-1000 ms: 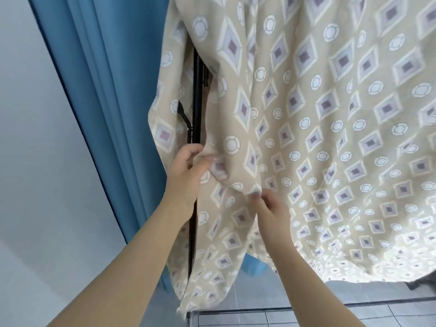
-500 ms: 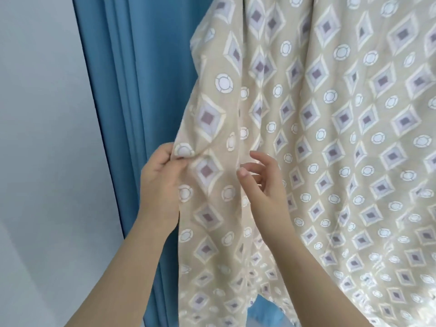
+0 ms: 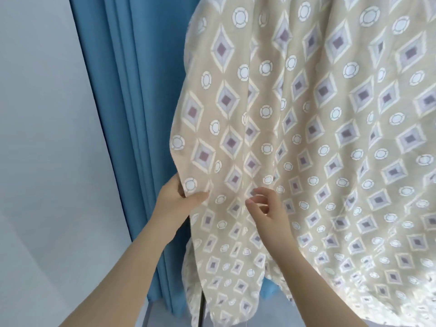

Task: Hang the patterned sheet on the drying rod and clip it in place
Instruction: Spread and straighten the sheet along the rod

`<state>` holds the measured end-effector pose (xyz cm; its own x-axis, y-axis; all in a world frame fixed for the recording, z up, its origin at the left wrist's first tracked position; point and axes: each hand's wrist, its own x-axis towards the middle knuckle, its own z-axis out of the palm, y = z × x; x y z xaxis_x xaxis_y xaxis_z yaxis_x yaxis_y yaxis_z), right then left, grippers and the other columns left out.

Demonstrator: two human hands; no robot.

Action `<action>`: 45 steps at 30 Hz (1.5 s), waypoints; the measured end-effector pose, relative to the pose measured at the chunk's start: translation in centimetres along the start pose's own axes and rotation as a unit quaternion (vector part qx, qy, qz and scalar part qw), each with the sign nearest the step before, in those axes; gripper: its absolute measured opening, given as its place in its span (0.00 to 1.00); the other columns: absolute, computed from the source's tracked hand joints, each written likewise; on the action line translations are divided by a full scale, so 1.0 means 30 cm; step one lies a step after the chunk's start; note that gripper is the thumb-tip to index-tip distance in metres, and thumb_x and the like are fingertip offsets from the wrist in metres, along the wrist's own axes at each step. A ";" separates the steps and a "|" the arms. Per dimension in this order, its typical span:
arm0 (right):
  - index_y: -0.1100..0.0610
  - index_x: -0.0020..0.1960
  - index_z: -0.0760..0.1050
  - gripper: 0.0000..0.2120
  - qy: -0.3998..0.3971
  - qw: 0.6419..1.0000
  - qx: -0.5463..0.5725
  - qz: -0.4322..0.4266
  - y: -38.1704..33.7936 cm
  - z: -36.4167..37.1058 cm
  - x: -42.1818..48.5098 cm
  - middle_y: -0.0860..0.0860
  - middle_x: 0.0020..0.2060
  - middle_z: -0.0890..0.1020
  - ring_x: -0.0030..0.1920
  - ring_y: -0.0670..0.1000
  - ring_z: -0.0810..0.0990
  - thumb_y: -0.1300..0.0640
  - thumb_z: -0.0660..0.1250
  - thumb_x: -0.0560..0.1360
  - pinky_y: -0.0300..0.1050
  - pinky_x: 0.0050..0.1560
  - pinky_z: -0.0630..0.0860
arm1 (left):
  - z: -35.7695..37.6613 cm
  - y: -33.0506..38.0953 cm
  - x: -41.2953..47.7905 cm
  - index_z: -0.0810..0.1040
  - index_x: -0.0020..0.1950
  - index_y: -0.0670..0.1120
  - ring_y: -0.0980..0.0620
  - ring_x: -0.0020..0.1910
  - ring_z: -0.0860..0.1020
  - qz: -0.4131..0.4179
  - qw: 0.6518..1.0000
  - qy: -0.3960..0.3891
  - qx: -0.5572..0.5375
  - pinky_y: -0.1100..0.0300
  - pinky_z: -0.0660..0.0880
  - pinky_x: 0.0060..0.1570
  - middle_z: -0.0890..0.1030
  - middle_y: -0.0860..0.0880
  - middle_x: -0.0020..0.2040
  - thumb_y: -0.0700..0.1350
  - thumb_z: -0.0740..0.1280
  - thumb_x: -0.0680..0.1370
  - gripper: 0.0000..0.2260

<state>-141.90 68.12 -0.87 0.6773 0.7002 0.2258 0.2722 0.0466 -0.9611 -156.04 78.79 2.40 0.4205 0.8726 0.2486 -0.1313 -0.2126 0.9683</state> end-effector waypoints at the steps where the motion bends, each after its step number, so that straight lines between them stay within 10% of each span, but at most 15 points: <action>1: 0.47 0.56 0.70 0.11 0.005 1.000 -0.008 0.015 0.032 -0.007 -0.003 0.45 0.46 0.77 0.40 0.45 0.73 0.56 0.65 0.75 0.42 0.45 0.72 | -0.003 -0.025 0.000 0.76 0.44 0.50 0.63 0.36 0.79 0.001 0.999 0.051 -0.001 0.77 0.70 0.29 0.80 0.56 0.40 0.36 0.70 0.73 0.09; 3: 0.47 0.56 0.71 0.11 0.019 0.998 -0.026 0.049 0.093 -0.020 -0.010 0.45 0.46 0.77 0.39 0.44 0.74 0.56 0.65 0.75 0.39 0.41 0.71 | -0.023 -0.082 0.009 0.77 0.45 0.50 0.59 0.39 0.77 0.006 0.992 0.117 -0.036 0.76 0.71 0.32 0.79 0.56 0.40 0.39 0.68 0.75 0.05; 8: 0.50 0.58 0.71 0.12 0.014 0.991 -0.055 0.125 0.230 -0.036 -0.032 0.43 0.44 0.76 0.41 0.45 0.75 0.57 0.64 0.75 0.40 0.42 0.70 | -0.004 -0.201 -0.015 0.76 0.46 0.52 0.59 0.40 0.77 -0.086 0.995 -0.009 0.059 0.73 0.71 0.33 0.79 0.57 0.40 0.38 0.70 0.74 0.10; 12: 0.52 0.60 0.70 0.14 0.014 0.982 -0.090 0.163 0.308 -0.055 -0.041 0.43 0.44 0.75 0.44 0.47 0.75 0.58 0.63 0.75 0.39 0.40 0.70 | -0.023 -0.265 -0.005 0.72 0.46 0.48 0.56 0.38 0.72 -0.068 0.985 0.152 0.038 0.68 0.66 0.35 0.73 0.57 0.38 0.42 0.67 0.76 0.04; 15: 0.53 0.62 0.69 0.15 0.020 0.978 -0.108 0.177 0.325 -0.063 -0.015 0.44 0.45 0.75 0.44 0.46 0.75 0.57 0.64 0.76 0.38 0.40 0.69 | -0.028 -0.305 0.005 0.71 0.50 0.52 0.56 0.43 0.74 -0.137 0.984 0.072 0.091 0.66 0.69 0.41 0.75 0.59 0.43 0.43 0.70 0.74 0.10; 22: 0.50 0.73 0.57 0.36 0.054 0.985 -0.130 0.102 0.247 -0.032 0.148 0.52 0.68 0.66 0.67 0.52 0.66 0.46 0.70 0.71 0.54 0.67 0.66 | -0.071 -0.348 0.036 0.74 0.43 0.53 0.56 0.38 0.74 -0.091 0.980 0.159 0.076 0.64 0.70 0.37 0.76 0.55 0.39 0.41 0.63 0.77 0.08; 28: 0.65 0.44 0.70 0.12 -0.006 0.980 -0.197 0.008 0.158 0.035 0.245 0.50 0.31 0.69 0.35 0.50 0.68 0.55 0.63 0.75 0.43 0.35 0.64 | -0.124 -0.348 0.050 0.74 0.49 0.57 0.60 0.44 0.77 -0.112 0.985 0.023 0.131 0.66 0.72 0.42 0.78 0.59 0.44 0.46 0.71 0.73 0.10; 31: 0.65 0.40 0.68 0.10 -0.003 0.968 -0.253 -0.006 0.163 0.051 0.252 0.52 0.31 0.68 0.36 0.52 0.66 0.58 0.60 0.76 0.45 0.33 0.61 | -0.150 -0.348 0.049 0.73 0.44 0.49 0.59 0.38 0.74 -0.137 0.924 -0.116 0.337 0.73 0.66 0.33 0.76 0.54 0.37 0.45 0.74 0.70 0.11; 45: 0.59 0.40 0.68 0.09 -0.084 0.937 -0.336 0.054 0.313 0.078 0.120 0.50 0.29 0.71 0.36 0.54 0.71 0.57 0.60 0.77 0.40 0.29 0.63 | -0.222 -0.492 0.049 0.60 0.31 0.45 0.49 0.33 0.69 -0.135 0.822 -0.095 0.544 0.57 0.60 0.31 0.66 0.50 0.29 0.42 0.64 0.78 0.18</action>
<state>-138.50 72.74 -9.46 0.6249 0.7791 0.0502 0.6143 -0.4510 -0.6475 -159.47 86.14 -11.71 0.4491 0.8898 -0.0807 0.8281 -0.3806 0.4115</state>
